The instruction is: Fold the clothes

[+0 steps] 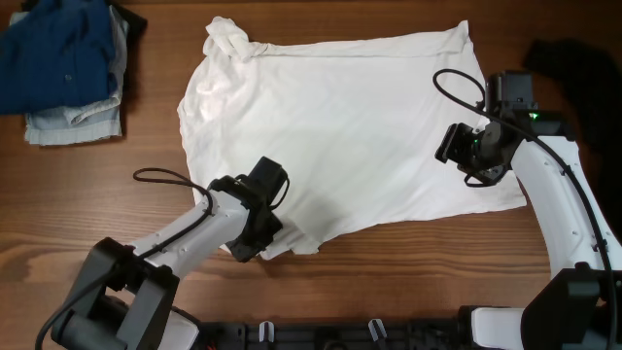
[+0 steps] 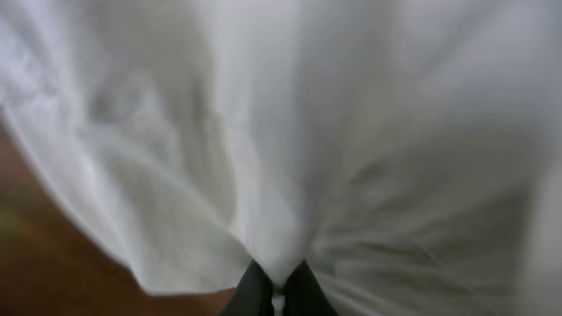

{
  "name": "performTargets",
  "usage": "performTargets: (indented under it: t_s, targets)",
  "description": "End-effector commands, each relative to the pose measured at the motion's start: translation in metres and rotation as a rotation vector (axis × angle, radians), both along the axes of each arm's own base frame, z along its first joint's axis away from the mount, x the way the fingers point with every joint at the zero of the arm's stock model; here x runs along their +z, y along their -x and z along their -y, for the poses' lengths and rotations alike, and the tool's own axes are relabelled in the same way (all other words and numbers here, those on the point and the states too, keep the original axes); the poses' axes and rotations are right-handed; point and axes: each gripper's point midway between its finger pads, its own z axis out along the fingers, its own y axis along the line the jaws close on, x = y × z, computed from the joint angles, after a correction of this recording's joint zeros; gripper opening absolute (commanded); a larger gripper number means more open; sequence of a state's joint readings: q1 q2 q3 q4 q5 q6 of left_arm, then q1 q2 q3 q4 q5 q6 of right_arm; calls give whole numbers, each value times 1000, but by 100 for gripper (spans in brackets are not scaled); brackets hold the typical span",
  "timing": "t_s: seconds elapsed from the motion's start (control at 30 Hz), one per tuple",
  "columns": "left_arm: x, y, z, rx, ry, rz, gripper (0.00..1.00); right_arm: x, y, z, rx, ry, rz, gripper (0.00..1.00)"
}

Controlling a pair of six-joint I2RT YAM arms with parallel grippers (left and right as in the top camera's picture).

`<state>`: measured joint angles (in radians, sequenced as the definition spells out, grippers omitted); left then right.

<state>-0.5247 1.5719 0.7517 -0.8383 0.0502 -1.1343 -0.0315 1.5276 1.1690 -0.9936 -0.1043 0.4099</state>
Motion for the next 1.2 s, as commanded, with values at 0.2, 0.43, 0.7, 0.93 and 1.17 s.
performTargets:
  t_s: [0.2,0.43,0.7,0.93,1.17]
  targets:
    - [75,-3,-15,-116,-9,6,4,2,0,-3,29,-6,8,65]
    - [82,-108,-30,-139,-83,370,4,2,0,-3,46,-2,11,65]
    - [59,-183,-53,-219,-168,527,100,2,-2,-3,48,-2,20,66]
    - [130,-151,-32,-324,-81,490,98,2,-3,-3,55,0,22,66]
    - [109,-78,1,-213,-45,329,71,5,-10,-7,60,-21,55,66]
